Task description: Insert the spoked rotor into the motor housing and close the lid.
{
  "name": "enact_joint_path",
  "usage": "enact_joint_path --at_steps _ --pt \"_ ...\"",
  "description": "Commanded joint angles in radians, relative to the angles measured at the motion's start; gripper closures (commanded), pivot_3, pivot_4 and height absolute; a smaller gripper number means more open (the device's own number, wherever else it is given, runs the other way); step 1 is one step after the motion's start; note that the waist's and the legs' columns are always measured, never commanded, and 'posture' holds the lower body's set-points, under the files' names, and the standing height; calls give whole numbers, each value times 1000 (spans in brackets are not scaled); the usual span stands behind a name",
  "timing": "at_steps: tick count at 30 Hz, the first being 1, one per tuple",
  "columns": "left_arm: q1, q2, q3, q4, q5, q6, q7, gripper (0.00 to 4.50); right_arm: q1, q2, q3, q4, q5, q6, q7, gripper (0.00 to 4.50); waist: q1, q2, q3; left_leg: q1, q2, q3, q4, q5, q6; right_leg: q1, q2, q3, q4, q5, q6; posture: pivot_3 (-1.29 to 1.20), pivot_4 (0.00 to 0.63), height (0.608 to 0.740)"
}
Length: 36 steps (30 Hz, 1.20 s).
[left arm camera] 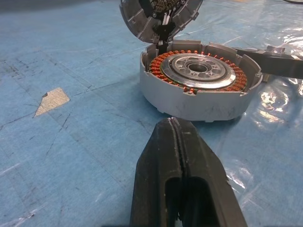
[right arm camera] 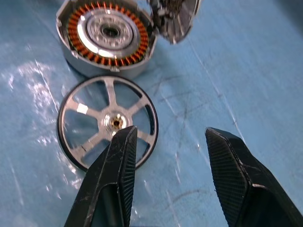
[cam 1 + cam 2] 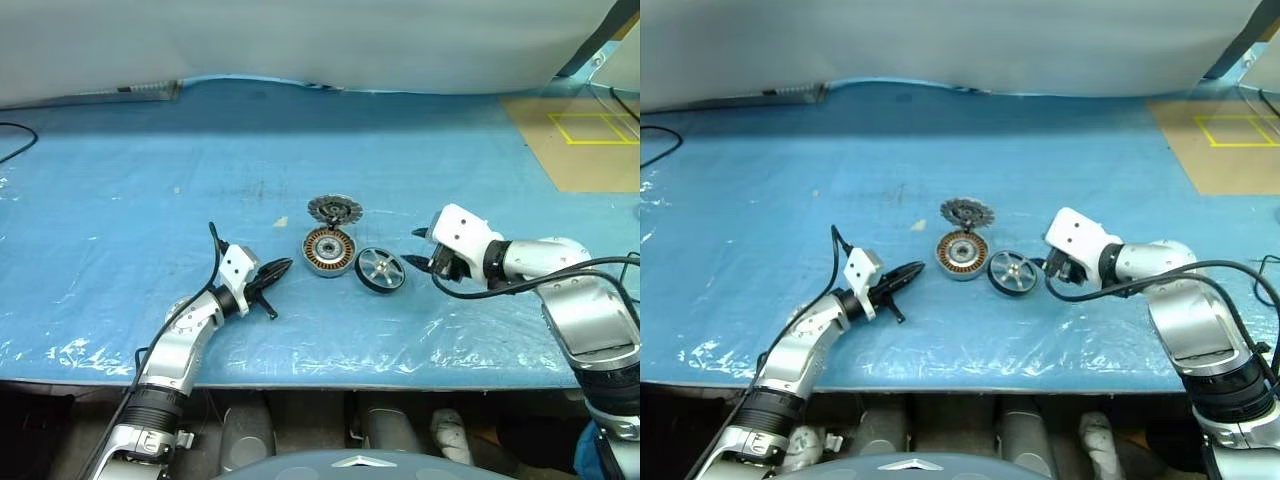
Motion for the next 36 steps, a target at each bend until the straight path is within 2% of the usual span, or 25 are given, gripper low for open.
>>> enact_joint_path --at_steps 1,7,14,28,36 --pt "-4 -1 6 -19 -9 -23 -3 4500 -22 3 -16 -48 59 58 -7 2130 1 0 0 0 0 0 0 0 0 0 0 0 0 0 0 0 150 740" --pt "-2 1 8 -24 -8 -26 -4 4500 -26 26 54 -17 74 62 -38 2130 1 0 0 1 0 0 1 0 0 1 0 0 1 0 0 0 150 740" --pt "5 3 12 -31 -8 -28 3 4500 -56 52 129 78 65 -18 -45 2130 1 0 0 0 0 0 2 0 0 1 0 0 2 0 0 0 150 740" --pt "27 3 22 -52 -9 -28 29 4500 -74 -8 200 210 44 -163 56 2130 0 0 0 0 0 0 3 0 0 1 0 0 4 0 0 0 150 740" --pt "30 0 19 -58 -9 -26 36 4500 -119 0 236 333 2 -259 90 2130 0 0 0 0 0 0 6 0 0 1 0 1 6 0 0 0 150 740"
